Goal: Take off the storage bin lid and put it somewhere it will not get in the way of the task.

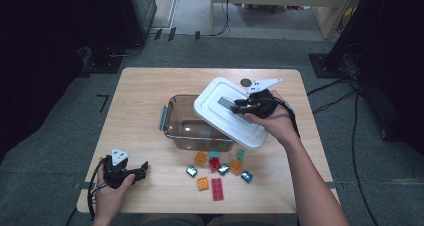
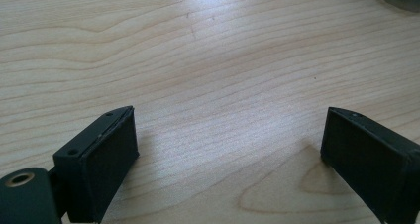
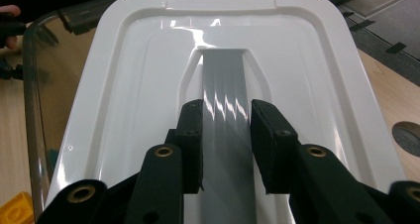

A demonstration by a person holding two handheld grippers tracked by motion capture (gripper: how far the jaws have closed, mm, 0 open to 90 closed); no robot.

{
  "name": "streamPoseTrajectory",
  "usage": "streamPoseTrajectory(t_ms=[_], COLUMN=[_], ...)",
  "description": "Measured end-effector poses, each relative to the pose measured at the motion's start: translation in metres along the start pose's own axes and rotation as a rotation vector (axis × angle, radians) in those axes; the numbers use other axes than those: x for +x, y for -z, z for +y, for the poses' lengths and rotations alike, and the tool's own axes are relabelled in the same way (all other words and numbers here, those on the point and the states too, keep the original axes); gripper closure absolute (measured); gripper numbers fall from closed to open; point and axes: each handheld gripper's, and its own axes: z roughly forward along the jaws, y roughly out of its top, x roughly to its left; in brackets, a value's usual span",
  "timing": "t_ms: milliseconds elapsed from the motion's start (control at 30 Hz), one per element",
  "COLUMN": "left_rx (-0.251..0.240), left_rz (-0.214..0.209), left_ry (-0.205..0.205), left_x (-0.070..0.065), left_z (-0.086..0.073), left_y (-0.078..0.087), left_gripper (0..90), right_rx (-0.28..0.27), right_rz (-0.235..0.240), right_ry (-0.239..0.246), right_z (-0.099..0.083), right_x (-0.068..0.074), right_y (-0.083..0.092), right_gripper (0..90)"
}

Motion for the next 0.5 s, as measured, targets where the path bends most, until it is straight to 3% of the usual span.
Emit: streamPoseTrajectory(t_ms=[500], left_rx=[0.0], left_rz=[0.004], left_ry=[0.004], left_x=[0.0], left_z=[0.0], left_y=[0.0], left_gripper=[7.4], right_rx=[-0.006], right_rz=[-0.085], right_ry=[-0.078], right_z=[-0.029], right_x=[-0.015], right_y=[0.024], right_gripper=[68.3])
